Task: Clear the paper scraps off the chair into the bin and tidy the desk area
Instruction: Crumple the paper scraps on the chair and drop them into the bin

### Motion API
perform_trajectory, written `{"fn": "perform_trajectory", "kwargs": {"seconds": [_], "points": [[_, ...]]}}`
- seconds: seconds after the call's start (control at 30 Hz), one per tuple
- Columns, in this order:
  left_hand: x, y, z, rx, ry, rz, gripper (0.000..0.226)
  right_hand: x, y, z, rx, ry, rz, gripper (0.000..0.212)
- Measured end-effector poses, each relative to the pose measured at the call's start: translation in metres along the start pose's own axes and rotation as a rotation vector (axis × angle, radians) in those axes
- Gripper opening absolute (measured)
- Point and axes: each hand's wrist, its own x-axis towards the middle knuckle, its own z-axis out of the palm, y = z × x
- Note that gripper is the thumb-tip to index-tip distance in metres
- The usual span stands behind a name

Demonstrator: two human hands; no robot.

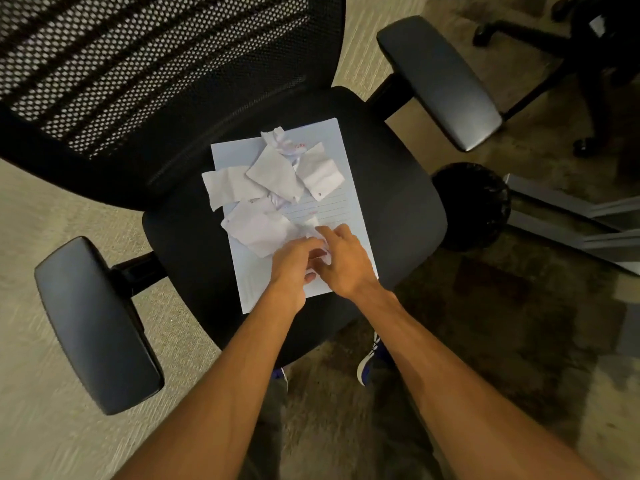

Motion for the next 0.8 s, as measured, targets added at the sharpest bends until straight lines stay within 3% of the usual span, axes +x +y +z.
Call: {"fn": "perform_trajectory", "kwargs": {"seconds": [0.13, 0.37, 0.53, 0.63, 0.8], "points": [[-0.006, -0.006, 0.003, 0.057, -0.018, 0.079, 0.039, -0.013, 0.007, -0.006, 0.155, 0.062, 0.005, 0.043], [-0.032, -0.001, 0.033, 0.035, -0.223, 0.106, 0.042, -0.039, 0.031, -0.041, 0.431, 0.228, 0.097, 0.036], [-0.045, 0.006, 0.084, 0.25, -0.343, 0.188, 0.021, -0.053, 0.059, -0.079, 0.511, 0.403, 0.175, 0.033], [-0.048, 0.01, 0.12, 0.322, -0.443, 0.185, 0.023, -0.056, 0.079, -0.104, 0.508, 0.53, 0.191, 0.029], [-0.046, 0.015, 0.187, 0.356, -0.573, 0.143, 0.022, -0.051, 0.118, -0.137, 0.559, 0.715, 0.334, 0.043]]}}
